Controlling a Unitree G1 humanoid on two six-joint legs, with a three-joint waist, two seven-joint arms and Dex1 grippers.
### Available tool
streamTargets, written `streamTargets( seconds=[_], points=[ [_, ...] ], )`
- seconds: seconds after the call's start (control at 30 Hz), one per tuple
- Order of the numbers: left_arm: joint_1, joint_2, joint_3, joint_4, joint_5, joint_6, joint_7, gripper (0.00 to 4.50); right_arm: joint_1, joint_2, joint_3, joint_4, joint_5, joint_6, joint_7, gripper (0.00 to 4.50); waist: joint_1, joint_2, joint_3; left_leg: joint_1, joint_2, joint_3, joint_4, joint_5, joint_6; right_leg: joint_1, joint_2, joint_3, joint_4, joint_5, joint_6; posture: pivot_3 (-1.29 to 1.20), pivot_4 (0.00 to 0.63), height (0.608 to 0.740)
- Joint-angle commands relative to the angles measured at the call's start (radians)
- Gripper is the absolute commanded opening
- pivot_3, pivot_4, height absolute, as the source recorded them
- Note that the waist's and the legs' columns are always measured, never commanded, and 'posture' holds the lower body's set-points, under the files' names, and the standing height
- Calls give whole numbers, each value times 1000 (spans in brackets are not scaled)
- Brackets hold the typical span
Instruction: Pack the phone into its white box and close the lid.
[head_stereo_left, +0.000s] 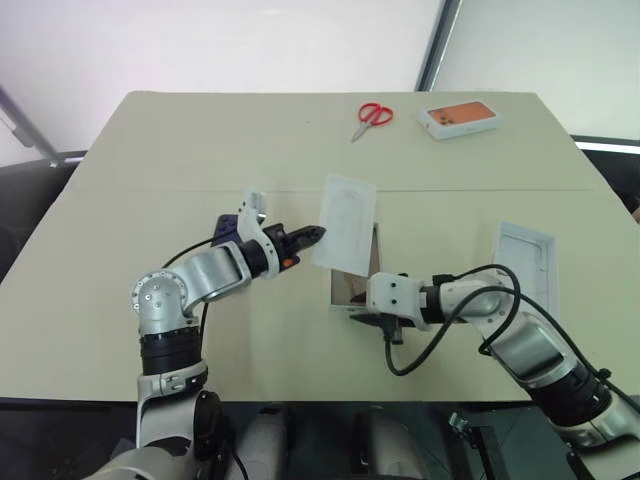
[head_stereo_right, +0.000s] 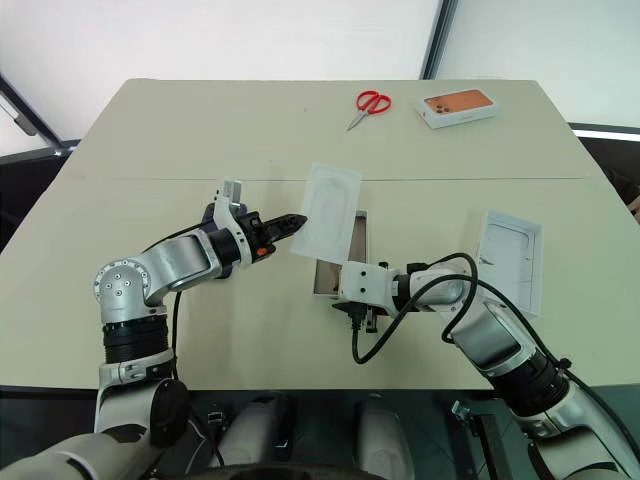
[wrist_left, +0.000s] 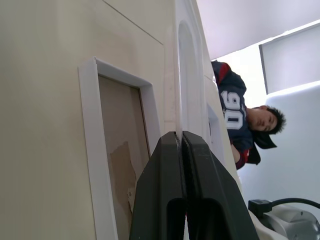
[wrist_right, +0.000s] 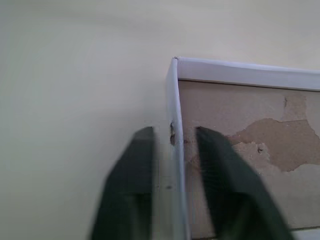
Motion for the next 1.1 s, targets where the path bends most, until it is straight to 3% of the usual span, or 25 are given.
streamTargets(
  seconds=[0.03, 0.37, 1.03, 1.1],
  points=[
    [3, 10, -27, -13, -56, -26, 23, 0, -6, -6, -67, -50, 50, -3, 14, 3392, 1, 0, 0, 0, 0, 0, 0, 0, 0, 0, 0, 0, 0, 0, 0, 0, 150, 697],
    [22, 4, -120, 11, -151, -80, 198, 0, 30, -98, -250, -99, 207, 89, 68, 3392, 2, 0, 0, 0, 0, 0, 0, 0, 0, 0, 0, 0, 0, 0, 0, 0, 150, 697],
    [27, 31, -250, -2, -191, -124, 296, 0, 33, -137, -274, -50, 194, 57, 58, 3392, 2, 0, 0, 0, 0, 0, 0, 0, 0, 0, 0, 0, 0, 0, 0, 0, 150, 697],
    [32, 39, -258, -7, -199, -121, 294, 624, 30, -136, -273, -46, 193, 54, 57, 3463, 2, 0, 0, 0, 0, 0, 0, 0, 0, 0, 0, 0, 0, 0, 0, 0, 150, 697]
  ],
)
